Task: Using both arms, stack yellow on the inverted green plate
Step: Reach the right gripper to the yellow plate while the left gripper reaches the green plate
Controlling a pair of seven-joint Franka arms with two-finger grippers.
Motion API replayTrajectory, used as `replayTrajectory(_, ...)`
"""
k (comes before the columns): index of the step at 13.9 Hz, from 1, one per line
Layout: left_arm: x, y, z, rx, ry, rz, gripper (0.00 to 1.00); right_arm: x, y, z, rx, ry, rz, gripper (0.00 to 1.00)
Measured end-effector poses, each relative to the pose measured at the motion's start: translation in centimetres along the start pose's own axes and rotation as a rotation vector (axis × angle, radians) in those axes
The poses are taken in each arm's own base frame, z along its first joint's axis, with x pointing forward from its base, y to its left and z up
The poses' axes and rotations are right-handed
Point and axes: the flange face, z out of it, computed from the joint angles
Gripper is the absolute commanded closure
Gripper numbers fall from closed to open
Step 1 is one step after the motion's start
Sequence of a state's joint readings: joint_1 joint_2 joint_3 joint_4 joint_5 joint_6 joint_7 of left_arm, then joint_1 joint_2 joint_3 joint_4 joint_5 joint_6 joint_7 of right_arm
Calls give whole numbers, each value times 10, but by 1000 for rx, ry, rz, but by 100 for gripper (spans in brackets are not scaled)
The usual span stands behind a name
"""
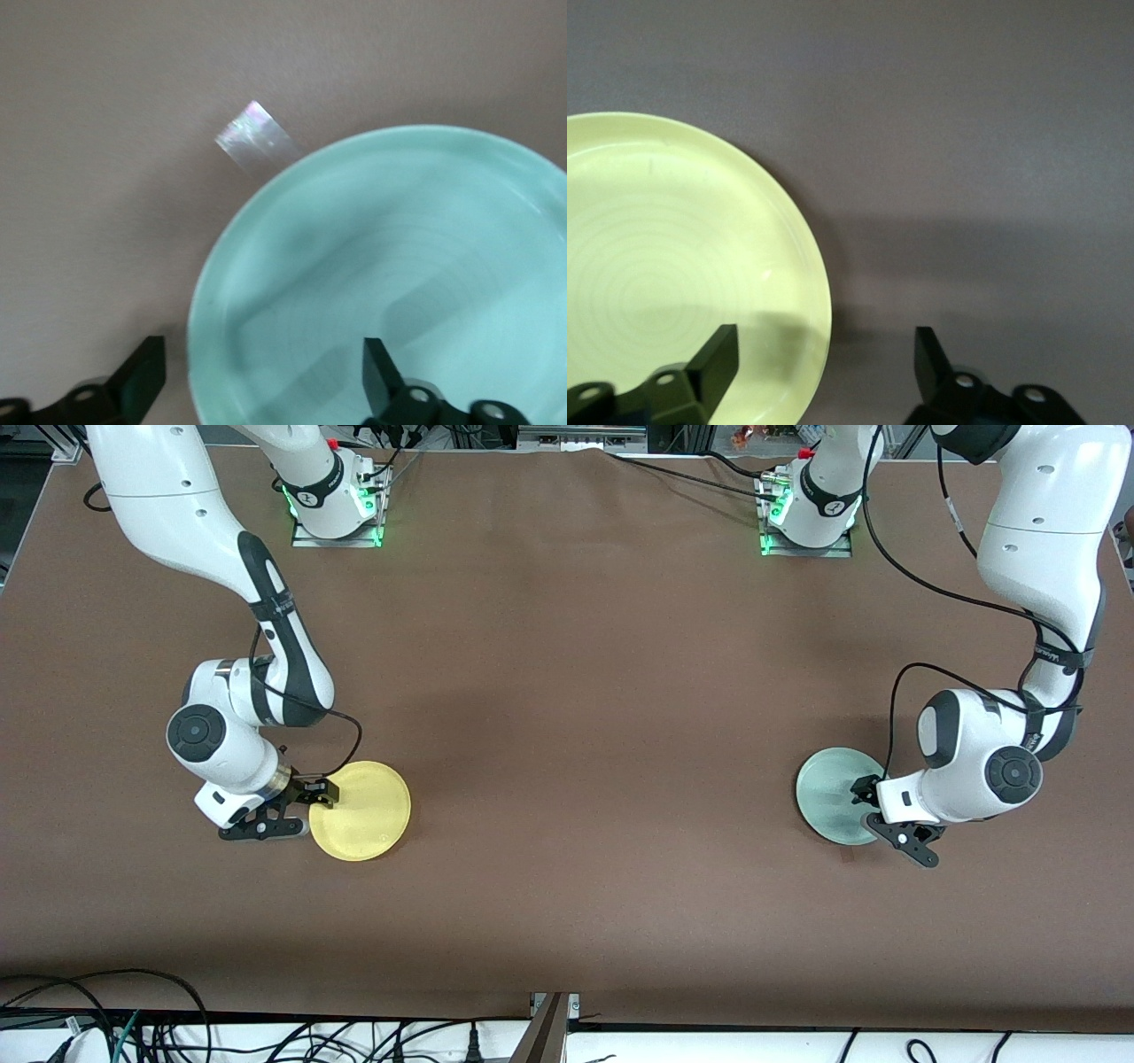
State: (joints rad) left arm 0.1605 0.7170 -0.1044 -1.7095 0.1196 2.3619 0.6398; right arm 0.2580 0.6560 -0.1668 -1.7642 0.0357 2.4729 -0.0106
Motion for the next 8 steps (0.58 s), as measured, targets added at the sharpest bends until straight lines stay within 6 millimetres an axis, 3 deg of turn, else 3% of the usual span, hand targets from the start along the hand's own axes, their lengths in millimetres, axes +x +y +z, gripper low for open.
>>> replayTrajectory(2, -1, 1, 5, -4, -3, 1, 100, 5, -1, 5, -2, 1, -1, 42)
replayTrajectory(8, -1, -4, -5, 10, 10, 4, 100, 7, -2, 9, 23, -34, 28, 73)
